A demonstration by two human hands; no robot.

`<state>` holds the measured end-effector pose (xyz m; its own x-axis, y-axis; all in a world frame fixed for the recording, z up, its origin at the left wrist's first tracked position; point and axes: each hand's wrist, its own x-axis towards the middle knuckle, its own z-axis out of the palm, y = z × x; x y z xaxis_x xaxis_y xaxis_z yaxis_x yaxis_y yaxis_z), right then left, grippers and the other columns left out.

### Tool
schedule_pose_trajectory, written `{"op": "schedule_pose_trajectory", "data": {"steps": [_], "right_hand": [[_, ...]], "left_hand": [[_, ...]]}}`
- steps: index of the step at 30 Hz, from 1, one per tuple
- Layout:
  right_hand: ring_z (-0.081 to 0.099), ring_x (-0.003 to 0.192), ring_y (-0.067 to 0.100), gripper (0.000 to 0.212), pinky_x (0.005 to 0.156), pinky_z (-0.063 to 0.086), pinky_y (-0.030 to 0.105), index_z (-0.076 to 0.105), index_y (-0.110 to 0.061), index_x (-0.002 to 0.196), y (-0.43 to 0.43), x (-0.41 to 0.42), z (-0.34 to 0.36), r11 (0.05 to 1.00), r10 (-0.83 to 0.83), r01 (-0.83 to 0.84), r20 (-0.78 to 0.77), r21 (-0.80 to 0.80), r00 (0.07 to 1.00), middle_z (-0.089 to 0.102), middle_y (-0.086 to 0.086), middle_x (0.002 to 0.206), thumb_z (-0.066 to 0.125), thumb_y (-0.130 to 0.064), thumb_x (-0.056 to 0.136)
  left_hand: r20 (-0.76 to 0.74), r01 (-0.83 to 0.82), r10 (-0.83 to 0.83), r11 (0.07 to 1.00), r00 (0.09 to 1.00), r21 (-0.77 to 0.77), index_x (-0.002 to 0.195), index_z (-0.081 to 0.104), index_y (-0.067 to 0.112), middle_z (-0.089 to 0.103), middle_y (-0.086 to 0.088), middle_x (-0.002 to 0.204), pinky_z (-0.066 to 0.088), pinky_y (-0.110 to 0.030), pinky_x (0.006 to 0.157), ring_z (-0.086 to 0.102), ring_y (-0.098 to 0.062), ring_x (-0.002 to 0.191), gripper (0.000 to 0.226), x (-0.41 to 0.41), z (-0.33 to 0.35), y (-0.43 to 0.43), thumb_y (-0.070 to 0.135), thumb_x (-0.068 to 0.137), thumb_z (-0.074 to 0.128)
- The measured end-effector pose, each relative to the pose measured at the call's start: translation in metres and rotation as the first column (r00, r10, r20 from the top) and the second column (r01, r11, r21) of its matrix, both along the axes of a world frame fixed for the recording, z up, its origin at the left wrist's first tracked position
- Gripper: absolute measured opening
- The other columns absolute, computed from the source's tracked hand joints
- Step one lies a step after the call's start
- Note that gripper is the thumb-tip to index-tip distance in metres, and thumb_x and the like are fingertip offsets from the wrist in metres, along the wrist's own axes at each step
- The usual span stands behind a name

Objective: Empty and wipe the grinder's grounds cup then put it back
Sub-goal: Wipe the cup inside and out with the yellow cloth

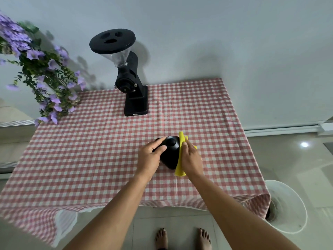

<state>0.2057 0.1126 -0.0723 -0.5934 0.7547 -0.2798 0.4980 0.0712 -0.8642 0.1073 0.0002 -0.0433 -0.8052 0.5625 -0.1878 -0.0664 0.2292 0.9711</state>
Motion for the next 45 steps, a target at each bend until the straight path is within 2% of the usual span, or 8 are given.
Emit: {"op": "schedule_pose_trajectory", "data": {"steps": [6,11,21,26,30,37,42,45], "right_hand": [[0.017,0.145,0.0,0.043,0.119,0.013,0.028,0.038,-0.045,0.145,-0.004,-0.012,0.006,0.975,0.21,-0.196,-0.155,0.102,0.965,0.03,-0.021,0.156,0.03,-0.048,0.103],[0.037,0.141,0.016,0.044,0.116,0.031,0.045,0.041,-0.048,0.142,0.012,-0.012,0.008,0.989,0.093,-0.1,-0.065,-0.106,0.994,0.043,-0.012,0.152,0.029,-0.056,0.1],[0.046,0.135,0.022,0.043,0.107,0.04,0.039,0.042,-0.05,0.141,0.016,-0.009,0.007,0.974,0.049,-0.062,-0.066,-0.218,0.997,0.049,-0.006,0.149,0.029,-0.056,0.101],[0.02,0.145,-0.001,0.042,0.121,0.014,0.032,0.039,-0.051,0.142,0.001,-0.016,0.007,0.978,0.208,-0.203,-0.198,0.047,0.958,0.03,-0.023,0.156,0.028,-0.053,0.102],[0.038,0.141,0.018,0.045,0.115,0.032,0.04,0.041,-0.043,0.144,0.013,-0.01,0.001,0.978,0.042,-0.059,-0.091,-0.2,0.995,0.042,-0.01,0.153,0.028,-0.052,0.102],[0.01,0.148,0.006,0.046,0.122,0.008,0.036,0.021,-0.046,0.151,-0.005,-0.01,-0.001,0.966,0.234,-0.221,-0.086,0.136,0.968,0.018,-0.016,0.162,0.025,-0.044,0.105],[0.043,0.136,0.021,0.049,0.111,0.036,0.046,0.038,-0.032,0.148,0.005,-0.006,-0.003,0.989,0.023,-0.03,-0.049,-0.143,0.999,0.047,-0.003,0.149,0.025,-0.047,0.104],[0.06,0.114,0.021,0.043,0.092,0.049,0.039,0.05,-0.032,0.137,0.0,-0.009,0.003,0.993,-0.022,0.018,-0.027,-0.117,0.999,0.064,-0.004,0.126,0.027,-0.046,0.103]], "left_hand": [[0.035,0.003,-0.003,1.0,0.999,0.027,0.124,0.071,0.025,0.072,0.021,0.11,0.05,-0.008,0.083,0.066,0.008,0.106,0.034,-0.008,0.0,-0.007,0.006,0.096,0.064],[0.036,0.036,-0.037,0.999,0.999,0.029,0.116,0.072,0.033,0.073,0.018,0.113,0.05,-0.01,0.086,0.066,0.003,0.109,0.036,-0.009,0.001,-0.008,0.005,0.095,0.065],[0.041,0.03,-0.031,0.999,0.999,0.031,0.104,0.074,0.041,0.074,0.021,0.107,0.05,-0.007,0.082,0.066,0.006,0.106,0.039,-0.009,0.004,-0.004,0.004,0.093,0.067],[0.039,0.039,-0.04,0.999,0.998,0.021,0.105,0.074,0.042,0.074,0.022,0.108,0.049,-0.008,0.083,0.066,0.006,0.108,0.04,-0.012,0.006,-0.007,0.005,0.094,0.066],[0.028,0.032,-0.033,0.999,0.999,0.014,0.103,0.073,0.046,0.071,0.026,0.107,0.048,-0.006,0.083,0.064,0.011,0.106,0.041,-0.01,0.005,-0.007,0.006,0.094,0.067],[0.034,0.041,-0.041,0.999,0.999,0.012,0.111,0.071,0.043,0.071,0.016,0.118,0.051,-0.008,0.085,0.064,0.0,0.113,0.038,-0.014,0.003,-0.009,0.009,0.096,0.065],[-0.021,0.105,-0.108,0.985,0.994,-0.136,0.115,0.068,0.034,0.069,0.009,0.119,0.052,-0.02,0.087,0.064,-0.011,0.114,0.024,-0.017,0.012,-0.003,0.036,0.092,0.066],[-0.044,0.143,-0.161,0.949,0.986,-0.282,0.11,0.061,0.038,0.064,0.02,0.107,0.051,-0.024,0.075,0.063,-0.006,0.098,0.055,-0.014,0.023,0.003,0.078,0.071,0.062]]}}
